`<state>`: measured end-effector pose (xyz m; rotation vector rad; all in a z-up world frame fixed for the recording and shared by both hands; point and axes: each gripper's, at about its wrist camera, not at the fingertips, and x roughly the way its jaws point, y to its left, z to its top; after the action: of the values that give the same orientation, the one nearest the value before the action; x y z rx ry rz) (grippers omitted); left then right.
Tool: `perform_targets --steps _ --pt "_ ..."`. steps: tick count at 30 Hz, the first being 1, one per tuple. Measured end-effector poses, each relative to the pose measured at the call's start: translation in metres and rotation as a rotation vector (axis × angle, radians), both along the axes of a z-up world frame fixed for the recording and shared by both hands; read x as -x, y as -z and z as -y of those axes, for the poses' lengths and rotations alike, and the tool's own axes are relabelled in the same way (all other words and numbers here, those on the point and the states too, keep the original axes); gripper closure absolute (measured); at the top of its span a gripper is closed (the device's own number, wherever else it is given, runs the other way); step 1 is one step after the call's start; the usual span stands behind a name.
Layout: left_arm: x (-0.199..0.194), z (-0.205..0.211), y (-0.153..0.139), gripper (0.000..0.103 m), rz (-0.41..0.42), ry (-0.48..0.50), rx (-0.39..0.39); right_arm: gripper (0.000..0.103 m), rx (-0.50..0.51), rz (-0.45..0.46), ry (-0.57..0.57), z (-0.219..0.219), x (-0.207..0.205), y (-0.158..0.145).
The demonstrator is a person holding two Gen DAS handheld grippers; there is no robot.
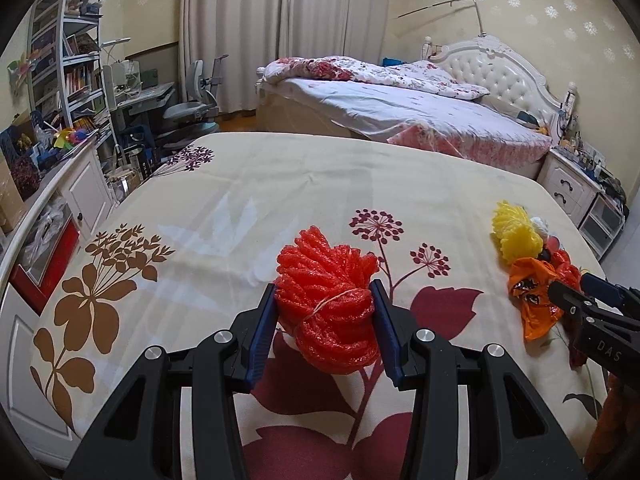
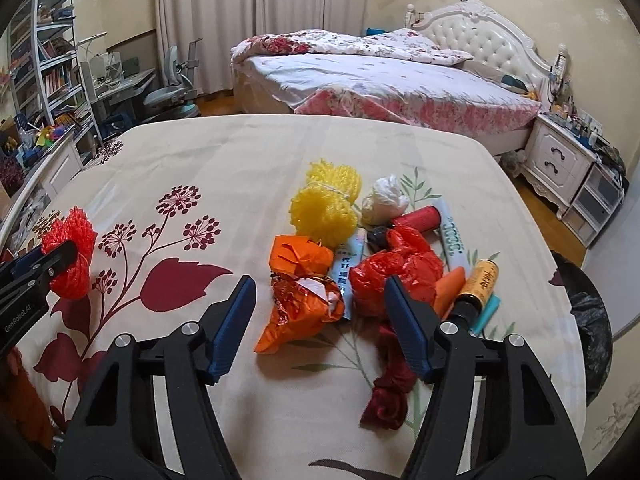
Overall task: Collect trash
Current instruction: 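Carry the red mesh bundle and orange bag over the black trash bin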
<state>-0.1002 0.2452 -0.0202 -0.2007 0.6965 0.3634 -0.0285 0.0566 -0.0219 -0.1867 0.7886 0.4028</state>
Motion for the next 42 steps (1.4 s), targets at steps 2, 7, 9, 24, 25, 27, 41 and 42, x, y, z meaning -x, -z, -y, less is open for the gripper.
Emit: perform_targets --steps 2,7,9,24,25,27,41,42 --pt "0.000 -0.004 0.002 0.057 -0.003 -0.005 0.008 0.045 0.008 -0.020 -0.005 -0.005 -0.004 0.006" --pt "0.000 -0.009 0.004 0.057 -0.009 -0.005 0.022 0.061 0.032 -0.058 -0.009 -0.011 -0.010 0.018" --pt "-0.001 -0.009 0.005 0.057 -0.009 -0.003 0.028 0.064 0.029 -0.056 -0.009 -0.010 -0.009 0.019" --pt "-0.013 0.031 -0.016 0.057 0.060 0.104 0.052 0.065 -0.037 0.044 0.061 0.035 0.001 -0.019" --pt "-0.015 0.038 -0.018 0.057 0.070 0.125 0.058 0.065 -0.038 0.050 0.078 0.043 0.000 -0.021" --pt "-0.021 0.052 -0.021 0.057 0.079 0.163 0.067 0.065 -0.036 0.065 0.113 0.056 -0.003 -0.025" --pt "-0.070 0.180 -0.044 0.057 0.125 0.475 0.058 0.065 -0.023 0.113 0.450 0.201 -0.019 -0.026" --pt "-0.073 0.188 -0.044 0.057 0.126 0.492 0.061 0.065 -0.023 0.112 0.475 0.212 -0.021 -0.025"
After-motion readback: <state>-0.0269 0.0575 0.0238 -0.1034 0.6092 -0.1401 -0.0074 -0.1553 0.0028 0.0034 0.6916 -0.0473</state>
